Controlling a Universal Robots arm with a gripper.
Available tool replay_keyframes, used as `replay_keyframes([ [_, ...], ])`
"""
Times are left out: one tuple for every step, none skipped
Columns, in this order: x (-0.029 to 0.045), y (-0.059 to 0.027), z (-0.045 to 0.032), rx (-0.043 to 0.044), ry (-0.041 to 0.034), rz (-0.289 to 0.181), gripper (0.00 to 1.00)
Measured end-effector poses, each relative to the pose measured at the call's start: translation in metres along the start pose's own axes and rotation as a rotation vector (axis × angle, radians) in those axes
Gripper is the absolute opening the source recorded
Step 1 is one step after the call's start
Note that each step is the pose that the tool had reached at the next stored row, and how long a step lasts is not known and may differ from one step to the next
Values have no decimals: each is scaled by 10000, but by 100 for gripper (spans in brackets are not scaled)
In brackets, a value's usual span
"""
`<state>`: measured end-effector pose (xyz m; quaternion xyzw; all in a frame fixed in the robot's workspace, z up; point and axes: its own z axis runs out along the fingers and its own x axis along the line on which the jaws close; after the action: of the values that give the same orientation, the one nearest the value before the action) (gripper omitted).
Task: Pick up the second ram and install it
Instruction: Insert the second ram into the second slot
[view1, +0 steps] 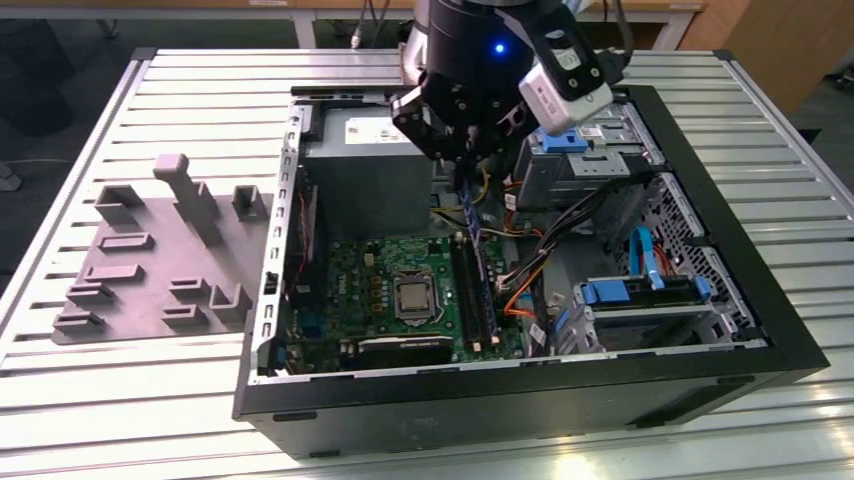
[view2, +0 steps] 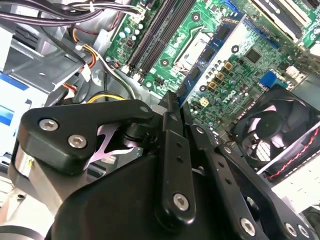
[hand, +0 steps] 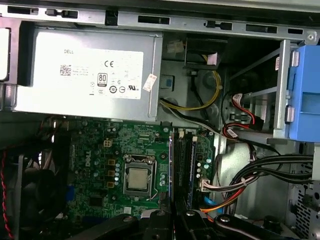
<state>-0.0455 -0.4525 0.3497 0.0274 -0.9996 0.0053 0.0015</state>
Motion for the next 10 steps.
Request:
replay_keyframes([
  [-3,1,5,0,1,84,14],
  [-5,2,9,1,2,193,14],
  [-9,4,15,3,3,283,14],
  [-16,5,23,4,3,350,14],
  [-23,5,34,4,3,368,14],
  [-35,5,51,5,4,368,14],
  [-46,5,68,6,5,369,14],
  [-54,4,87,3,4,369,14],
  [-60,4,104,4,4,369,14],
  [-67,4,124,4,4,369,14],
])
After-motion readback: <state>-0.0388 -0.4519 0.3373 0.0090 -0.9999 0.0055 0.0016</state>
